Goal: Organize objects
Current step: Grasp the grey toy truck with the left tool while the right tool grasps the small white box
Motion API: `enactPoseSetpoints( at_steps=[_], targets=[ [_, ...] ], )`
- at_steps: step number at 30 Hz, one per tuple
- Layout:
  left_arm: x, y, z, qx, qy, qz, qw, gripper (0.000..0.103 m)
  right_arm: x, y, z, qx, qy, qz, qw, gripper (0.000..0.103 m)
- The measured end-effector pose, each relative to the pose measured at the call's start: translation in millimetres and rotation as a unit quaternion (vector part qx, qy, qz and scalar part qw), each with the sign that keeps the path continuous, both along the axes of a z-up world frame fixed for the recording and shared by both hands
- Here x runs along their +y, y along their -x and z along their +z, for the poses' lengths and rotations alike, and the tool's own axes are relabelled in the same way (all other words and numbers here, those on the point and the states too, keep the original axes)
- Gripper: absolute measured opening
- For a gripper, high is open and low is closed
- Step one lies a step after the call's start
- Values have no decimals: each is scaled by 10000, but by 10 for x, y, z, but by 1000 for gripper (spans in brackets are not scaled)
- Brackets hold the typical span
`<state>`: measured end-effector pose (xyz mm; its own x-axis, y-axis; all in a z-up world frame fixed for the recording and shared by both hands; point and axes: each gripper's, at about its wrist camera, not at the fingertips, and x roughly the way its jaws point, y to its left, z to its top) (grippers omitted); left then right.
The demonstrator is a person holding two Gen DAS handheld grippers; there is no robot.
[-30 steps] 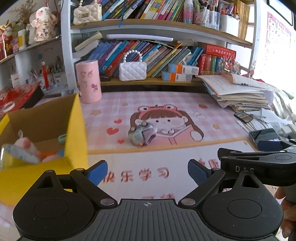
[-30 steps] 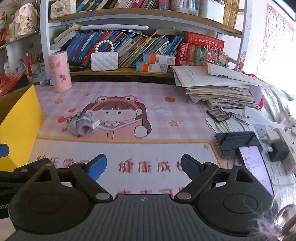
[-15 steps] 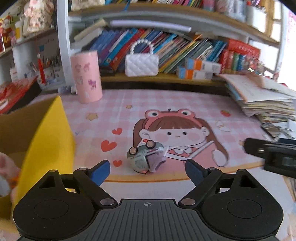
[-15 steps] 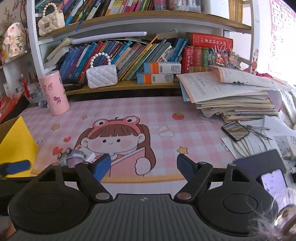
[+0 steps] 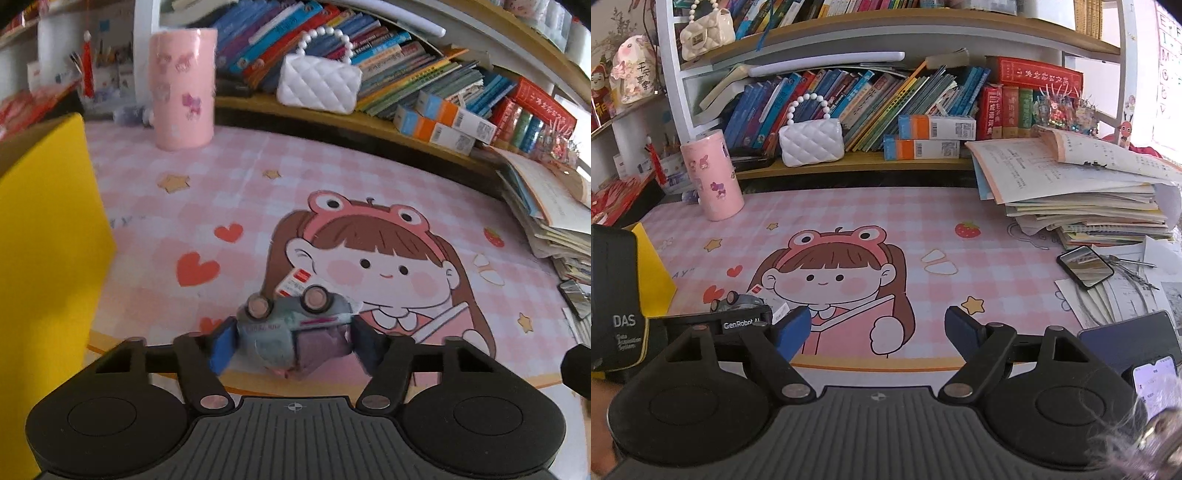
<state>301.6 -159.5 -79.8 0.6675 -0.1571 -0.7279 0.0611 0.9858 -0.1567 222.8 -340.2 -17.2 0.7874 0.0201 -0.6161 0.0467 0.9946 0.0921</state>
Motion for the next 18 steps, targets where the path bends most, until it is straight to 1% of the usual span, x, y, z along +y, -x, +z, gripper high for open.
enactPoseSetpoints(
  at_steps=[3, 6, 8, 11, 13, 14, 16, 18],
  targets=[
    [75, 71, 33, 14, 240, -89, 9997, 61, 4, -38, -12, 12, -38, 56, 10000, 79],
    [148, 254, 143, -32, 266, -149, 9995, 61, 32, -109, -32, -14, -118, 197, 9997, 79],
    [198, 423, 222, -52, 191, -213, 9996, 61, 77, -200, -72, 6, -162, 341, 9993, 77],
    [274, 706, 321, -9, 100, -293, 9995, 61, 204, -376, -159, -32, -175, 618, 9979, 70],
    [315, 852, 381, 16, 59, -301, 9995, 61, 303, -539, -241, -10, -206, 985, 9949, 59],
    [329, 926, 419, 13, 62, -305, 9995, 61, 377, -641, -295, 35, -180, 1235, 9922, 56],
    [365, 1025, 481, -10, 92, -254, 9996, 61, 534, -819, -395, 105, -35, 1639, 9864, 48],
    [411, 1117, 543, -48, 126, -219, 9997, 61, 681, -973, -497, 144, 132, 1919, 9812, 46]
  ],
)
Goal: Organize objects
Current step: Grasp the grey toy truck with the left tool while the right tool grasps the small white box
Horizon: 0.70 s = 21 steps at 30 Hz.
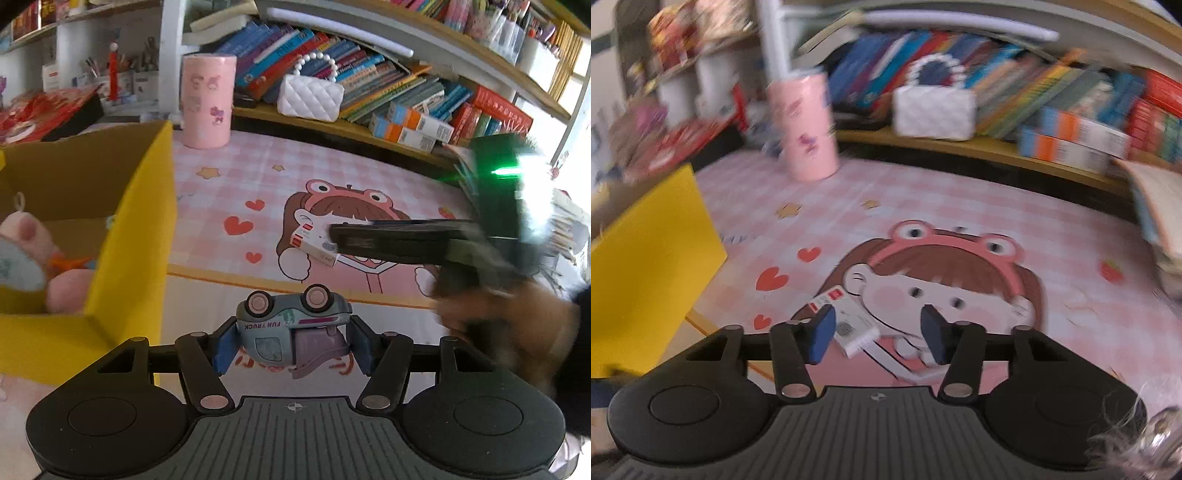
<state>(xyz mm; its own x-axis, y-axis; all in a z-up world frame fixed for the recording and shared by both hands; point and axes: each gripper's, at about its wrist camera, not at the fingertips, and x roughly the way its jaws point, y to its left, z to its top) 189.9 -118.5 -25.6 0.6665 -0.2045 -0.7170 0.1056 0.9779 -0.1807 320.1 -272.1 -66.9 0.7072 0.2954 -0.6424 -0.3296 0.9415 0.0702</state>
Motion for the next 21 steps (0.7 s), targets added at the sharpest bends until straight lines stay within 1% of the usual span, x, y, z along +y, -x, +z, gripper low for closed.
enactPoseSetpoints(
  at_steps=[4, 5, 7, 10, 12, 13, 14, 17, 19, 21],
  targets=[
    [64, 140, 96, -94, 28, 35, 9999, 61, 200, -201, -150, 114, 195, 350, 9991, 44],
    [76, 165, 113, -123, 29, 31, 9999, 61, 219, -217, -160, 109, 151, 406, 9990, 44],
    [94, 197, 133, -158, 38, 37, 9999, 61, 262, -262, -170, 208, 106, 510, 9984, 39],
    [138, 236, 150, -180, 87, 63, 9998, 61, 313, -251, -182, 234, 152, 568, 9980, 38],
    [175, 252, 159, -187, 152, 88, 9997, 61, 342, -214, -185, 225, 287, 602, 9975, 35],
    [194, 261, 161, -190, 186, 94, 9996, 61, 361, -193, -186, 235, 403, 636, 9969, 32],
    [209, 269, 165, -195, 218, 86, 9995, 61, 380, -187, -213, 406, 529, 684, 9954, 31],
    [238, 330, 196, -270, 271, 23, 9993, 61, 335, -115, -226, 401, 452, 589, 9964, 28],
    [262, 391, 231, -343, 307, -39, 9989, 61, 282, -39, -214, 408, 408, 335, 9978, 28],
    [301, 453, 259, -399, 365, -84, 9985, 61, 210, 91, -150, 326, 244, 119, 9991, 28]
  ],
)
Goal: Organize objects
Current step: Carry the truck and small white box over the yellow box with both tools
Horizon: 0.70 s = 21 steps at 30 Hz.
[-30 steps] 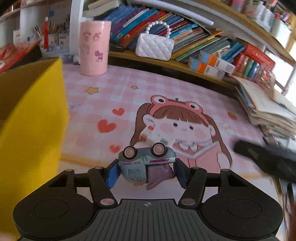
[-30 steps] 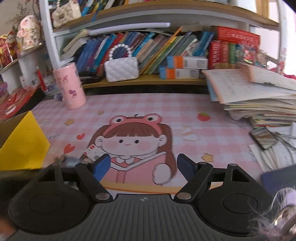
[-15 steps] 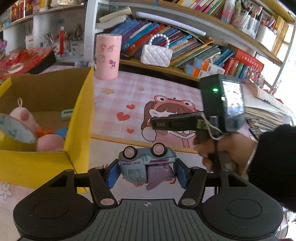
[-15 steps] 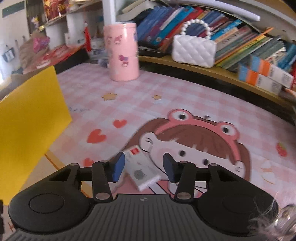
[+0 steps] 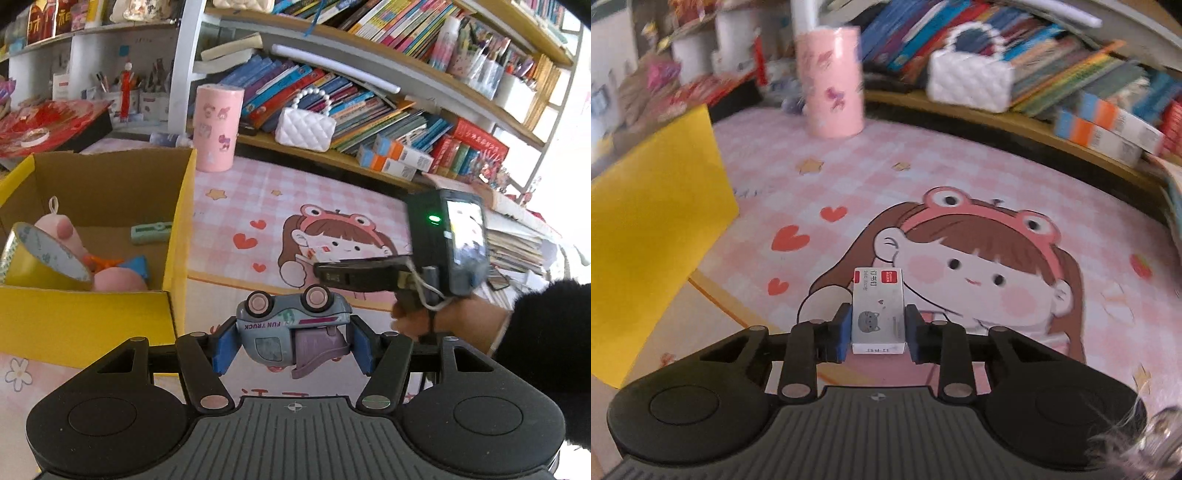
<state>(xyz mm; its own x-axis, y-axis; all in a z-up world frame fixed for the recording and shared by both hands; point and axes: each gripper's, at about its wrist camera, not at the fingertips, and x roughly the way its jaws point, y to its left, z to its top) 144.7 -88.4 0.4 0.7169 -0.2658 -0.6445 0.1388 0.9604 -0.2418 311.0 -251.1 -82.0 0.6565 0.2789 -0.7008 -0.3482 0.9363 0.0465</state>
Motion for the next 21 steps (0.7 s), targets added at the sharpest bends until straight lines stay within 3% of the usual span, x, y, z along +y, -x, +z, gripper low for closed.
enactPoseSetpoints(
  at_steps=[13, 21],
  targets=[
    [397, 371, 31, -228, 385, -171, 9989, 61, -53, 1352, 666, -173, -663, -1538, 9857, 28],
    [921, 667, 63, -351, 504, 159, 9980, 61, 391, 1982, 876, -220, -623, -1547, 9857, 28]
  ],
)
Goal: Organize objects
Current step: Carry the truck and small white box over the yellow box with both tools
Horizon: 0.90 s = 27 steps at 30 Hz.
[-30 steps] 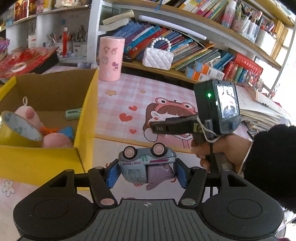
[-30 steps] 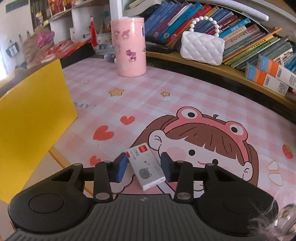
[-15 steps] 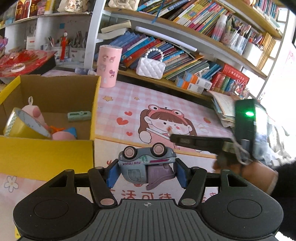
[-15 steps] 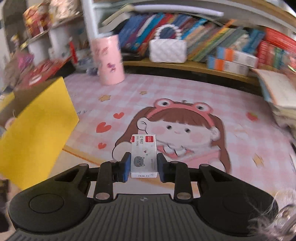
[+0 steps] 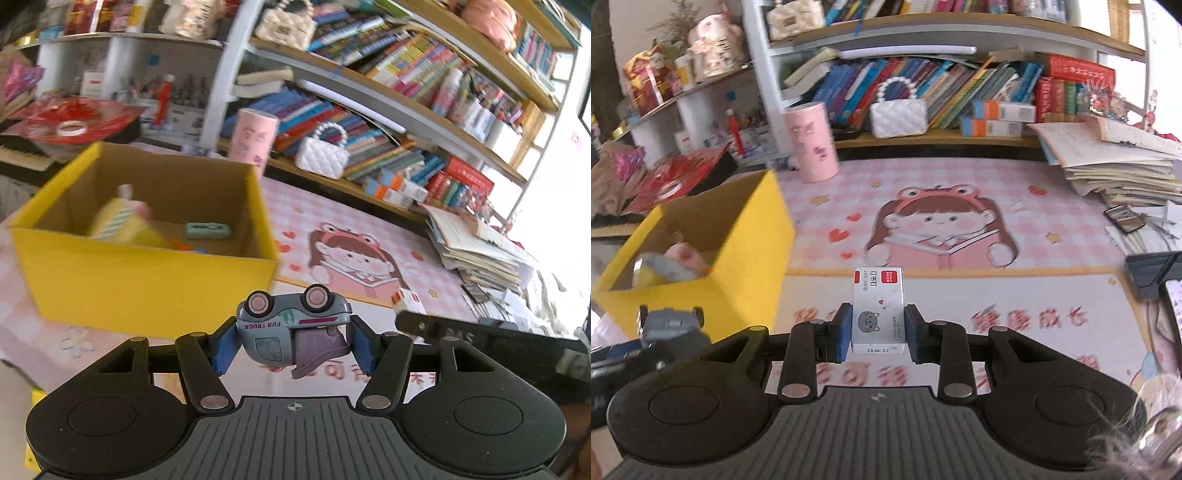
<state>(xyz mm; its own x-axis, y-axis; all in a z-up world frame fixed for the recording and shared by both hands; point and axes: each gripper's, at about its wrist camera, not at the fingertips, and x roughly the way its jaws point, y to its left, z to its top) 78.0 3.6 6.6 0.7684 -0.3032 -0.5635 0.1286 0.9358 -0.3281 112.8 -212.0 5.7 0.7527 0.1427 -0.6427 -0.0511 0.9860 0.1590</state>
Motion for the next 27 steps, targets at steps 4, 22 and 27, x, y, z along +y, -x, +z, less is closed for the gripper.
enactPoseSetpoints(
  at_steps=[4, 22, 27],
  targets=[
    [275, 164, -2, 33, -12, 200, 9998, 61, 276, 169, 7, 61, 35, 181, 9998, 28],
    [1116, 828, 40, -60, -103, 542, 9985, 61, 1347, 829, -33, 110, 244, 976, 9949, 28],
    [1239, 926, 58, -101, -83, 564, 9983, 61, 1506, 956, -20, 89, 285, 1035, 9942, 28]
  ],
)
